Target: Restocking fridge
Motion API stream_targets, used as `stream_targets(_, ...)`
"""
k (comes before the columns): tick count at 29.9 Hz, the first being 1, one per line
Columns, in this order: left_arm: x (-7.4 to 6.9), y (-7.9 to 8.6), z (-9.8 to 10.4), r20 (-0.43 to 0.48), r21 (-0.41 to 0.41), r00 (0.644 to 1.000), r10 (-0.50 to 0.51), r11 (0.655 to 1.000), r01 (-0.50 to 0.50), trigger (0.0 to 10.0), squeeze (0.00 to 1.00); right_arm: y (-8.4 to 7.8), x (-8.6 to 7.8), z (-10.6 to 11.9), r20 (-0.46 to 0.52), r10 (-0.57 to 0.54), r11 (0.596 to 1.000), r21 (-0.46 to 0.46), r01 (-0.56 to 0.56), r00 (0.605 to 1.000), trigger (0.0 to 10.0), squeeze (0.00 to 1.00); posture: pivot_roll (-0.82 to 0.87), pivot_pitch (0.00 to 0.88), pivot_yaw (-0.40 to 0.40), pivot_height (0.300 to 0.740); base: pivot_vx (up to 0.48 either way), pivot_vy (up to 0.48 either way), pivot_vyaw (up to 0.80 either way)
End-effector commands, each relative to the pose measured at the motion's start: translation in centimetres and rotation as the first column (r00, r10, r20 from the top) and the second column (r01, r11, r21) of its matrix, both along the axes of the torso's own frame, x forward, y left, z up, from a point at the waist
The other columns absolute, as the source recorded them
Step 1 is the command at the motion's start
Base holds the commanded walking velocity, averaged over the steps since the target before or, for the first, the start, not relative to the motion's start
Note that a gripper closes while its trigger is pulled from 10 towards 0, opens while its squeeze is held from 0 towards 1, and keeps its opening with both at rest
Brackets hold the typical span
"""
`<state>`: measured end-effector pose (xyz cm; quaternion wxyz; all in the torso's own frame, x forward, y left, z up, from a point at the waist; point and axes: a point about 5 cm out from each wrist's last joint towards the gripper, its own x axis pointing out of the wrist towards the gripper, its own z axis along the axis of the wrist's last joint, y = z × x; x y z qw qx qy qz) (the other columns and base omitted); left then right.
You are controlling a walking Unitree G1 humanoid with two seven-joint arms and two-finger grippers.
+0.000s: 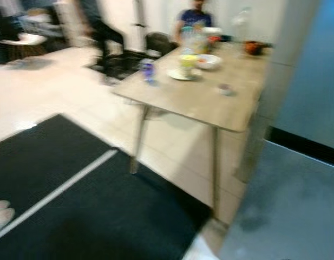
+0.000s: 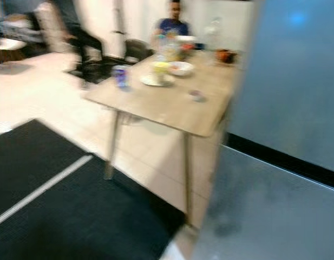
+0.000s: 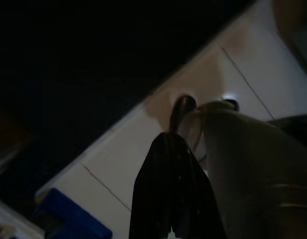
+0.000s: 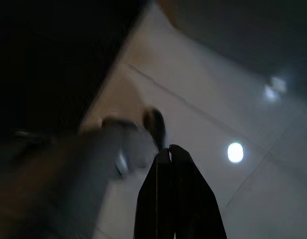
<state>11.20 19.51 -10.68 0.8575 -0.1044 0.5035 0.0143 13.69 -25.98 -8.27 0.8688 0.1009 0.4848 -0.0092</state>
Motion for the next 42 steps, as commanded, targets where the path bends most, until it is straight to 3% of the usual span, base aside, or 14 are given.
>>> stream_targets(1,-0.8,0.0,-0.2,-0.033,-0.001,0.999,-0.006,1.0,0.006,10.0,0.0,0.6,-0.4,-0.3,-0.019,0.013,1.0,0.011,-0.013,1.0,10.0,0.0,-0.08,0.029,-0.007,0.74,0.0,0.0,0.79)
stream_targets(17,-0.9,-0.2,-0.3,-0.031,-0.01,1.0,-0.002,1.0,0.002,10.0,0.0,1.3,-0.4,-0.4,-0.032,0.098,0.995,0.024,-0.097,0.995,10.0,0.0,-0.08,0.039,-0.008,0.74,0.0,0.0,0.79)
stream_targets(33,-0.9,0.0,-0.2,-0.027,-0.011,1.0,0.008,1.0,-0.008,10.0,0.0,1.8,-0.3,-0.5,-0.022,0.109,0.993,0.05,-0.108,0.994,10.0,0.0,-0.08,0.049,-0.003,0.74,0.0,0.0,0.79)
stream_targets(36,-0.9,-0.1,-0.3,-0.027,-0.012,1.0,0.009,1.0,-0.009,10.0,0.0,1.8,-0.3,-0.5,-0.018,0.102,0.994,0.045,-0.101,0.995,10.0,0.0,-0.08,0.049,-0.004,0.74,0.0,0.0,0.79)
stream_targets(39,-0.9,-0.2,-0.3,-0.025,-0.017,1.0,0.006,1.0,-0.006,10.0,0.0,0.8,0.4,-0.1,0.024,-0.001,1.0,0.023,0.001,1.0,10.0,0.0,-0.08,0.049,-0.004,0.74,0.0,0.0,0.26)
stream_targets(42,-0.9,-0.3,-0.3,-0.025,-0.018,1.0,0.004,1.0,-0.005,10.0,0.0,0.8,0.4,0.0,0.026,0.004,1.0,0.018,-0.005,1.0,10.0,0.0,-0.08,0.049,-0.004,0.74,0.0,0.0,0.0)
